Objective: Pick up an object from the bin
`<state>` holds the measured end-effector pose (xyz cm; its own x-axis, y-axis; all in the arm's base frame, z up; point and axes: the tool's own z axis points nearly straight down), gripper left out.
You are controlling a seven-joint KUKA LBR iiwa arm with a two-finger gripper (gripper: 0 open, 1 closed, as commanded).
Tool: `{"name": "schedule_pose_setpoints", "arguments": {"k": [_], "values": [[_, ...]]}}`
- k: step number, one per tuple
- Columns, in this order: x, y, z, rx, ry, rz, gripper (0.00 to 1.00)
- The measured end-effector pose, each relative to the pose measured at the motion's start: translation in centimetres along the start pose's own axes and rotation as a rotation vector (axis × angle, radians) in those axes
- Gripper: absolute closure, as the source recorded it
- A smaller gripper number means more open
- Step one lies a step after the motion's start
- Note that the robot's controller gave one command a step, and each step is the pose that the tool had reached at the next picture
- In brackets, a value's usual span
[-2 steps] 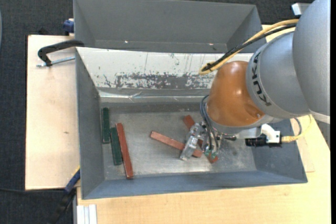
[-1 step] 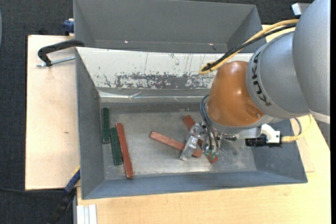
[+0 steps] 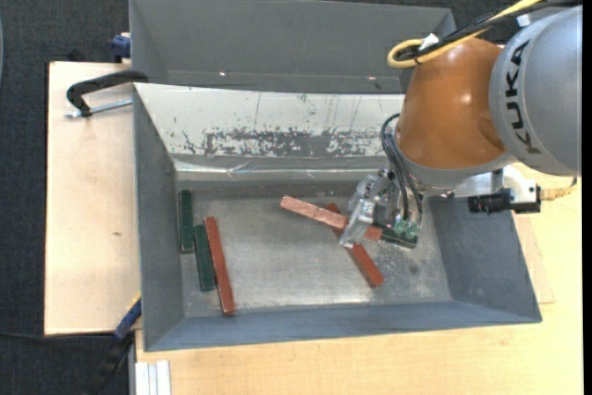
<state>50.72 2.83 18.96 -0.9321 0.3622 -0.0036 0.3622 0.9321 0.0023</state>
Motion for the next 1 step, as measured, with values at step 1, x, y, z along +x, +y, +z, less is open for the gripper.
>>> {"name": "schedule_pose_setpoints", "arguments": {"k": [1], "values": [[0.0, 0.0, 0.0, 0.0, 0.0, 0.0, 1.0]]}}
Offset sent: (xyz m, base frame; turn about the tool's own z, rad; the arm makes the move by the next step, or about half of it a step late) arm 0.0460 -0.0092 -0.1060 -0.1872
